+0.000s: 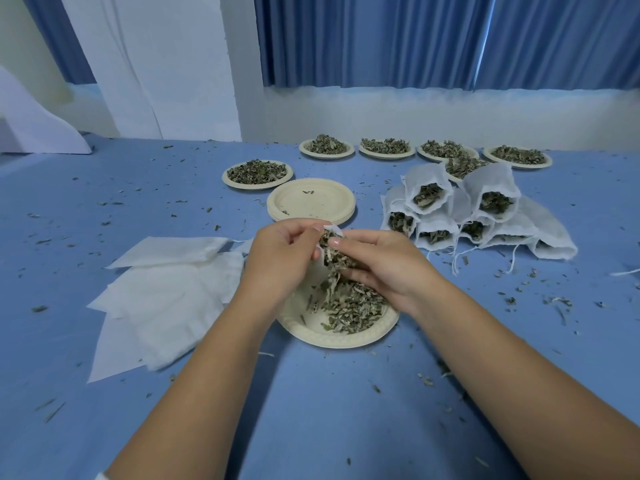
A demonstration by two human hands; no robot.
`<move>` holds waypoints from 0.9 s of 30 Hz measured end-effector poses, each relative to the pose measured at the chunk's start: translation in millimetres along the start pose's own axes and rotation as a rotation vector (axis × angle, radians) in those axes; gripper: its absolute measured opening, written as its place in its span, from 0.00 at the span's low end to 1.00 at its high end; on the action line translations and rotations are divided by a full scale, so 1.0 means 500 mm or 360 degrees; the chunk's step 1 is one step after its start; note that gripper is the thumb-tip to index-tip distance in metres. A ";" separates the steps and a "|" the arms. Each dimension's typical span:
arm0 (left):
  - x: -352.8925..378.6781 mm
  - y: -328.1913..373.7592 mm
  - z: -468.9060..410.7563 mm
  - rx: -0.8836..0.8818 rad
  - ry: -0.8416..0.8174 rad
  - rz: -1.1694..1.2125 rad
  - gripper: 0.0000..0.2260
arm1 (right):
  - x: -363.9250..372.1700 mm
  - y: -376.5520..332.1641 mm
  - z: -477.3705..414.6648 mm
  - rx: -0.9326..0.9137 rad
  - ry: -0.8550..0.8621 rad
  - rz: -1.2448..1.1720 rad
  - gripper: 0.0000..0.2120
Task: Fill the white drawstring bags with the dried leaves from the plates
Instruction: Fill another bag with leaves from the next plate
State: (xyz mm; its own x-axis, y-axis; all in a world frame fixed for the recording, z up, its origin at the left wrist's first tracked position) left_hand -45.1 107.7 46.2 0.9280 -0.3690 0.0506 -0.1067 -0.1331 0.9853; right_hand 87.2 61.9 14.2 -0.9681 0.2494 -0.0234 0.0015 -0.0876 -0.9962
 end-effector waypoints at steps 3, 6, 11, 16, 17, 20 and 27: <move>0.005 0.022 0.009 0.0327 0.0057 -0.0334 0.08 | -0.012 0.000 0.000 -0.0020 0.0213 0.0073 0.03; 0.028 0.029 0.020 0.0519 -0.0048 -0.0588 0.06 | -0.023 -0.003 0.002 -0.0062 0.0399 0.0186 0.05; 0.037 0.025 0.020 0.0561 -0.0080 -0.0731 0.07 | -0.023 -0.004 0.002 -0.0085 0.0463 0.0288 0.04; -0.004 0.019 0.005 0.0421 0.0162 -0.0547 0.07 | -0.008 -0.013 0.004 0.0014 0.0211 0.0032 0.08; -0.008 0.016 0.003 0.0394 0.0185 -0.0527 0.06 | -0.008 -0.013 0.007 0.0045 0.0191 0.0034 0.10; -0.016 0.012 0.000 0.0356 0.0242 -0.0496 0.06 | -0.004 -0.008 0.017 0.0092 0.0170 0.0201 0.19; -0.011 0.013 0.002 0.0338 0.0213 -0.0525 0.07 | -0.009 -0.046 0.036 -0.0333 0.0554 0.0617 0.13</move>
State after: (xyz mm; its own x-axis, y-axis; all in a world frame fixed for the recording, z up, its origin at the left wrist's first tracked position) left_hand -51.2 108.0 52.1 0.9615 -0.1535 -0.2278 0.1462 -0.4162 0.8974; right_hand 86.8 45.4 38.6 -0.7468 0.5440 -0.3825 0.4249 -0.0521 -0.9037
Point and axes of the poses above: each hand's wrist, its own z-axis away from the middle knuckle, its own x-axis out of the palm, y = z × x, the point moved 8 cm from there along -z, towards the middle knuckle, and after that the axes turned 10 degrees about z, right-handed, at the moved point
